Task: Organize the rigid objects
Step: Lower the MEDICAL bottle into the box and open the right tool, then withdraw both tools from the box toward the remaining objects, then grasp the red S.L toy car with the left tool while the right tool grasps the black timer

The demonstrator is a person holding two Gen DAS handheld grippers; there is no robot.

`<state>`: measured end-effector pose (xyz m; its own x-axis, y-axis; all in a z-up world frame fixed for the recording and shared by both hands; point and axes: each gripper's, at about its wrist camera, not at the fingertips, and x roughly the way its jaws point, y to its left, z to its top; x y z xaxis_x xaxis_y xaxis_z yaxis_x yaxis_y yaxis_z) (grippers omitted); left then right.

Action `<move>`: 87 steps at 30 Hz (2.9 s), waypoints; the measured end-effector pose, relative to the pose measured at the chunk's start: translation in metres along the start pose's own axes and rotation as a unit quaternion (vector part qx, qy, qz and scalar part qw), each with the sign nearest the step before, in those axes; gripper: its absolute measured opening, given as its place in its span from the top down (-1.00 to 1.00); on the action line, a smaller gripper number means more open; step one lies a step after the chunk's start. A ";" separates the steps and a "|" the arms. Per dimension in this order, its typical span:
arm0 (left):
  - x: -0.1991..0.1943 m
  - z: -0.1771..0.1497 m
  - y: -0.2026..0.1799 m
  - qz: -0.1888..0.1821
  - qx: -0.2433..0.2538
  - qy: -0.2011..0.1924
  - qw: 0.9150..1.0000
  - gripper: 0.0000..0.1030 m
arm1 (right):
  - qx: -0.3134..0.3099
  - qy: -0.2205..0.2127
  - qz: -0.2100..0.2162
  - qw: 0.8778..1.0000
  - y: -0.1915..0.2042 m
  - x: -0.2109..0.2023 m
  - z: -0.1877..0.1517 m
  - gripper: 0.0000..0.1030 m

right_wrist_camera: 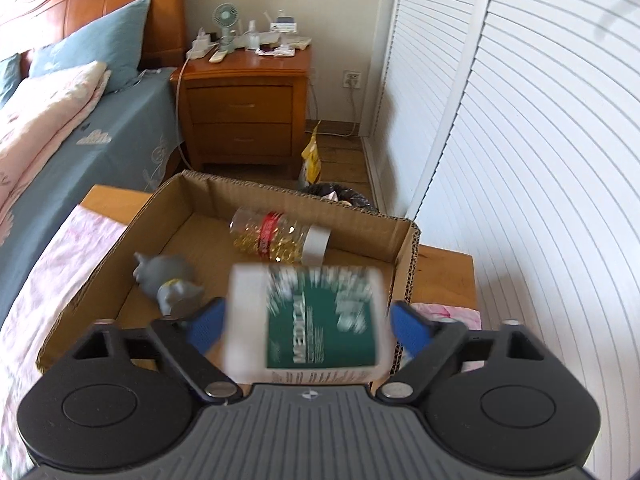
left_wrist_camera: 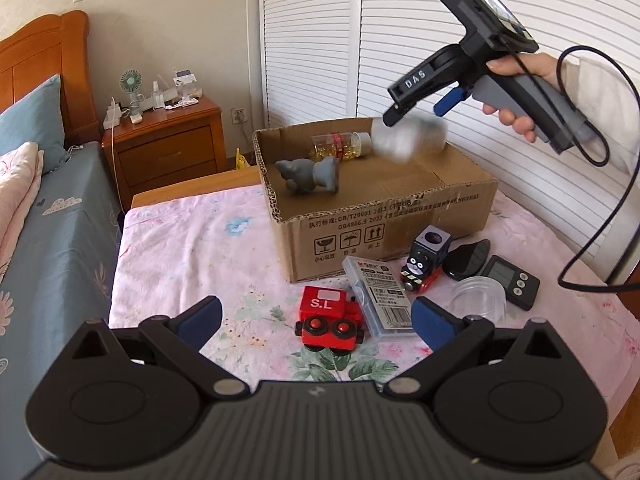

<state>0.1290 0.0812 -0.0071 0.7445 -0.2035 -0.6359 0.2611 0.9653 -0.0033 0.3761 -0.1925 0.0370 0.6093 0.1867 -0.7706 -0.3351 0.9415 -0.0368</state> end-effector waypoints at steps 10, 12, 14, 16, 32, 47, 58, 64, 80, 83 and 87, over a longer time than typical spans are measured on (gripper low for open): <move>-0.003 -0.008 -0.006 -0.004 0.007 0.013 1.000 -0.95 | 0.004 -0.021 0.006 1.000 0.007 -0.042 -0.035 -1.00; -0.005 -0.009 -0.007 -0.003 0.005 0.015 1.000 -0.95 | 0.006 -0.022 0.007 1.000 0.009 -0.054 -0.044 -1.00; -0.007 -0.011 -0.008 -0.004 0.004 0.015 1.000 -0.95 | 0.005 -0.025 0.001 1.000 0.012 -0.063 -0.055 -1.00; -0.010 -0.012 -0.010 -0.006 0.003 0.016 1.000 -0.95 | 0.009 -0.025 -0.008 1.000 0.013 -0.070 -0.068 -1.00; -0.016 -0.025 -0.016 -0.005 0.005 0.028 1.000 -0.95 | 0.071 0.048 -0.025 0.996 0.004 -0.055 -0.203 -1.00; 0.016 -0.027 -0.006 0.007 0.004 0.051 0.999 -0.95 | 0.046 0.034 -0.025 0.998 0.018 -0.050 -0.233 -1.00; 0.067 -0.032 -0.003 -0.002 0.050 0.076 0.996 -0.70 | 0.048 0.014 -0.030 0.998 0.019 -0.052 -0.239 -1.00; 0.078 -0.028 -0.002 -0.029 0.047 0.061 0.997 -0.62 | 0.050 0.005 -0.033 0.998 0.021 -0.053 -0.242 -1.00; 0.064 -0.034 0.010 -0.043 0.024 0.061 0.997 -0.09 | -0.002 0.001 0.009 1.000 0.030 -0.056 -0.244 -1.00; 0.051 -0.044 0.014 -0.037 0.013 0.064 0.997 -0.09 | -0.027 0.001 0.031 0.999 0.030 -0.053 -0.239 -1.00; 0.045 -0.049 0.016 -0.031 0.005 0.064 0.997 -0.09 | -0.054 0.007 0.054 0.997 0.030 -0.047 -0.231 -1.00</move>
<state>0.1371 0.0956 -0.0737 0.6427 -0.2392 -0.7278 0.3101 0.9499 -0.0383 0.1715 -0.2376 -0.0745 0.5557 0.2805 -0.7826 -0.4737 0.8804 -0.0208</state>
